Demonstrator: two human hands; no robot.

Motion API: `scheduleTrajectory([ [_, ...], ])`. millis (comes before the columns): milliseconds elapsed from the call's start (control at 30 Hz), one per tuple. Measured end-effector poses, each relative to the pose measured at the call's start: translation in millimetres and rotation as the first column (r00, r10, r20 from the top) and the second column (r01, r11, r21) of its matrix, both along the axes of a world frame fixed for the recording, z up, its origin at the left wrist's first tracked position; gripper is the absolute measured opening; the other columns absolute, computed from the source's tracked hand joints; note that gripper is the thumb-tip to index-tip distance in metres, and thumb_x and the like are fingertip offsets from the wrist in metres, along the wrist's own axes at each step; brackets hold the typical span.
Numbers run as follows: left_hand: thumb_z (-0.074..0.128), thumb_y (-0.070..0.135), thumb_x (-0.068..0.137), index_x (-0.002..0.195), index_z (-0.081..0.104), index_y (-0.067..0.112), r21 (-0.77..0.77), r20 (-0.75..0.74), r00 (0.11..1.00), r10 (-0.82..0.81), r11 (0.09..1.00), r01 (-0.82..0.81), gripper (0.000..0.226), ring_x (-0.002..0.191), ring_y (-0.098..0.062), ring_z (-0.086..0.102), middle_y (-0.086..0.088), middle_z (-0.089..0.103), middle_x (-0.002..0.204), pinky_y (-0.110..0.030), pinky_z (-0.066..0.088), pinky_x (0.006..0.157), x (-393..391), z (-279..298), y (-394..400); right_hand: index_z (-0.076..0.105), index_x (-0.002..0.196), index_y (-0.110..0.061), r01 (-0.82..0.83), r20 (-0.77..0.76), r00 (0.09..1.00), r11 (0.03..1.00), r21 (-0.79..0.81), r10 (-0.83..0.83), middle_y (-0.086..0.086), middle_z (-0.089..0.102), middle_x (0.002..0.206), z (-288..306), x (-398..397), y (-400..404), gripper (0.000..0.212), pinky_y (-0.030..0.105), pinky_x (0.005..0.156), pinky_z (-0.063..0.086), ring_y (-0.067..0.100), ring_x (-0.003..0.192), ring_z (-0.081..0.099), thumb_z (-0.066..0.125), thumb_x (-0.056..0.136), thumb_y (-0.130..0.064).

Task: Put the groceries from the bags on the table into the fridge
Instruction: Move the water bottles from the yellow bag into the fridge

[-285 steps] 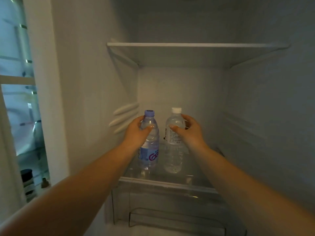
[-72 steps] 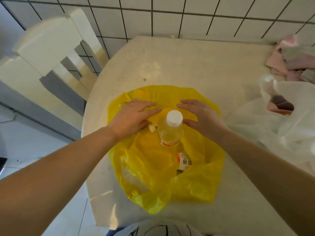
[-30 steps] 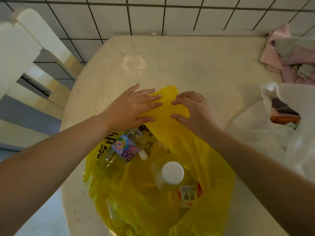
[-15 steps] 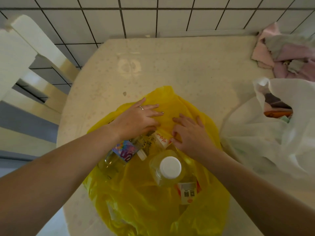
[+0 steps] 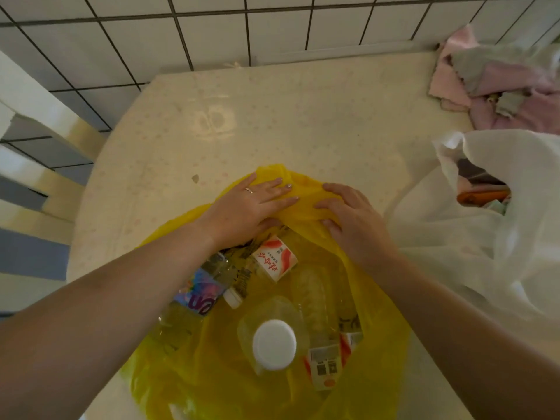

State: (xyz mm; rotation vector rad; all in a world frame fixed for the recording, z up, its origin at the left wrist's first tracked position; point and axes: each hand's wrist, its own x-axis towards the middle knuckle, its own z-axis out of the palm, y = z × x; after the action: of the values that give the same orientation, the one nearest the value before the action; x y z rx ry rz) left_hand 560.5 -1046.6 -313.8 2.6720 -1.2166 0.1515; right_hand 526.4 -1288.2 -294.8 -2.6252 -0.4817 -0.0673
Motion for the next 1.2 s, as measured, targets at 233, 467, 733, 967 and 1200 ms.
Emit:
scheduleTrajectory([
  [233,0.046,0.021,0.092,0.132,0.051,0.013,-0.008,-0.039,0.998,0.042,0.999,-0.042,0.042,0.119,-0.026,0.056,-0.007,0.062,0.124,-0.057,0.039,0.100,12.8,-8.7,-5.7,0.067,0.114,-0.017,0.012,-0.145,0.989,0.998,0.057,-0.004,0.002,0.064,0.120,-5.0,11.5,-6.8,0.036,0.037,0.094,0.048,0.023,0.109,0.061,0.044,0.086,-0.020],
  [467,0.043,0.042,0.094,0.145,0.006,0.030,0.004,-0.178,0.959,0.221,0.975,-0.224,0.064,0.137,-0.017,0.033,-0.007,0.038,0.147,-0.037,0.011,0.117,-1.1,13.5,1.2,0.065,0.117,-0.016,0.030,-0.258,0.966,0.988,0.153,0.010,0.004,0.060,0.125,10.8,15.9,-5.1,0.036,0.016,0.099,0.030,0.020,0.117,0.055,0.061,0.084,-0.002],
  [733,0.046,0.050,0.089,0.144,0.033,0.024,-0.218,-0.272,0.820,0.504,0.797,-0.563,0.063,0.126,-0.022,0.046,-0.006,0.050,0.138,-0.037,0.032,0.106,-101.4,58.2,60.0,0.059,0.125,-0.022,-0.305,-0.093,0.942,0.939,0.156,0.322,0.000,0.050,0.137,59.6,-3.3,35.8,0.049,0.027,0.106,0.027,0.017,0.130,0.041,0.073,0.078,-0.018],
  [967,0.062,0.036,0.085,0.141,0.036,0.026,-0.181,-0.402,0.619,0.674,0.604,-0.776,0.063,0.119,-0.023,0.052,-0.002,0.054,0.134,-0.025,0.037,0.088,-200.7,49.1,74.3,0.054,0.130,-0.027,-0.616,-0.170,0.783,0.785,-0.068,0.599,-0.004,0.046,0.141,56.9,-23.4,75.3,0.048,0.039,0.107,0.035,0.018,0.133,0.038,0.067,0.084,-0.027],
  [1200,0.071,0.025,0.081,0.140,0.042,0.022,-0.124,-0.426,0.600,0.677,0.614,-0.780,0.066,0.124,-0.025,0.047,-0.004,0.049,0.138,-0.033,0.040,0.098,-219.8,27.0,57.4,0.044,0.136,-0.028,-0.679,-0.367,0.727,0.688,-0.255,0.581,-0.004,0.037,0.147,44.9,-22.5,62.8,0.050,0.032,0.108,0.030,0.017,0.135,0.034,0.059,0.089,-0.021],
])
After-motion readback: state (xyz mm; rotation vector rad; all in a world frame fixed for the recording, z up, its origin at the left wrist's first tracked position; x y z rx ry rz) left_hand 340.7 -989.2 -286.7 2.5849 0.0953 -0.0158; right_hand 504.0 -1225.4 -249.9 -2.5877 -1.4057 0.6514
